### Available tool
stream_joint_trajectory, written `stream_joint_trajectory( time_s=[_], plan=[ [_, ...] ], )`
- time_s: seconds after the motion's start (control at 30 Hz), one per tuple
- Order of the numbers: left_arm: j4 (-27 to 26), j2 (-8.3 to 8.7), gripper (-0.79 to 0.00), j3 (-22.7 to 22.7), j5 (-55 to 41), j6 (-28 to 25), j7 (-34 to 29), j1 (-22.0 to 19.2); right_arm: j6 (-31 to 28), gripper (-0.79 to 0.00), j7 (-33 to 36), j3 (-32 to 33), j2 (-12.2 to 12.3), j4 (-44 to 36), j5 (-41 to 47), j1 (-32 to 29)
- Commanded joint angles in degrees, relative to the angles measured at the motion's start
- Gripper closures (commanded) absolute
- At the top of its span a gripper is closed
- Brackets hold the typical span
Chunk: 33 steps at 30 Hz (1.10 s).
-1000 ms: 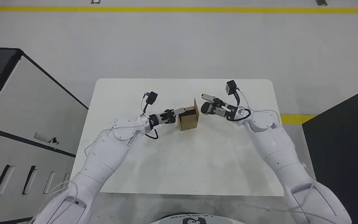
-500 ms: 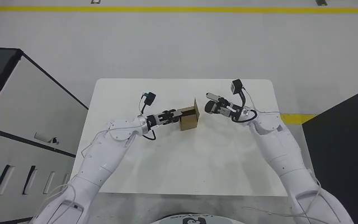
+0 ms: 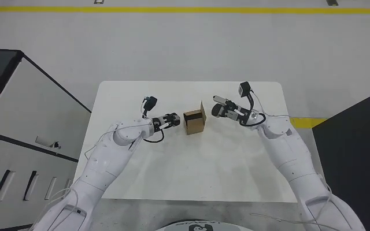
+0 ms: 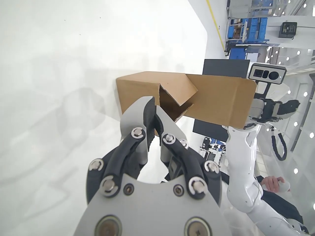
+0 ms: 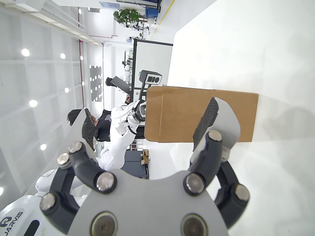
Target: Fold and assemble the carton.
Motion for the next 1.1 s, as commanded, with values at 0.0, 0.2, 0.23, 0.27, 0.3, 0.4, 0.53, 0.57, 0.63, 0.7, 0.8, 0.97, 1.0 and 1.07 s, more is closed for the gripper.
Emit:
stream_joint_trajectory(
  time_s=[0.0, 0.2, 0.23, 0.27, 0.3, 0.4, 0.53, 0.57, 0.63, 0.7, 0.8, 0.97, 1.0, 1.07],
  plan=[
    [0.0, -0.33, 0.000, 1.2, 0.3, 2.1, 1.0, -0.1, 0.0, -0.785, 0.0, 0.0, 0.0, 0.0, 0.0, 0.0],
    [2.3, -1.98, 0.000, 4.6, -1.2, 8.8, 4.4, -2.5, 0.0, -0.785, 0.0, 0.0, 0.0, 0.0, 0.0, 0.0],
    [2.4, -2.15, 0.000, 5.2, -0.9, 8.4, 4.3, -2.8, 0.0, -0.785, 0.0, 0.0, 0.0, 0.0, 0.0, 0.0],
    [2.4, -2.22, 0.000, 5.6, -0.5, 7.9, 4.4, -3.0, 0.0, -0.785, 0.0, 0.0, 0.0, 0.0, 0.0, 0.0],
    [2.4, -2.22, 0.000, 5.6, -0.5, 7.9, 4.4, -3.0, 0.0, -0.785, 0.0, 0.0, 0.0, 0.0, 0.0, 0.0],
    [2.4, -2.22, 0.000, 5.6, -0.5, 7.9, 4.4, -3.0, 0.0, -0.785, 0.0, 0.0, 0.0, 0.0, 0.0, 0.0],
    [2.2, -2.29, 0.000, 5.5, -0.2, 8.0, 5.3, -2.3, 0.0, -0.785, 0.0, 0.0, 0.0, 0.0, 0.0, 0.0],
    [2.2, -2.31, 0.000, 5.5, -0.3, 8.3, 5.3, -2.3, 0.0, -0.785, 0.0, 0.0, 0.0, 0.0, 0.0, 0.0],
    [2.5, -2.38, 0.000, 5.4, -0.3, 9.2, 5.5, -2.4, 0.0, -0.785, 0.0, 0.0, 0.0, 0.0, 0.0, 0.0],
    [2.6, -2.44, 0.000, 5.3, -0.3, 9.4, 5.7, -2.4, 0.0, -0.785, 0.0, 0.0, 0.0, 0.0, 0.0, 0.0],
    [2.6, -2.49, 0.000, 5.4, -0.3, 9.3, 5.5, -2.5, 0.0, -0.785, 0.0, 0.0, 0.0, 0.0, 0.0, 0.0],
    [2.6, -2.49, 0.000, 5.4, -0.3, 9.3, 5.5, -2.5, 0.0, -0.785, 0.0, 0.0, 0.0, 0.0, 0.0, 0.0],
    [2.6, -2.49, 0.000, 5.4, -0.3, 9.3, 5.5, -2.5, 0.0, -0.785, -0.2, 0.0, 0.0, -0.2, -0.4, 0.0],
    [2.6, -2.49, 0.000, 5.4, -0.3, 9.3, 5.5, -2.5, 0.8, -0.785, -1.2, -0.2, 0.4, -2.4, -5.9, 0.5]
  ],
)
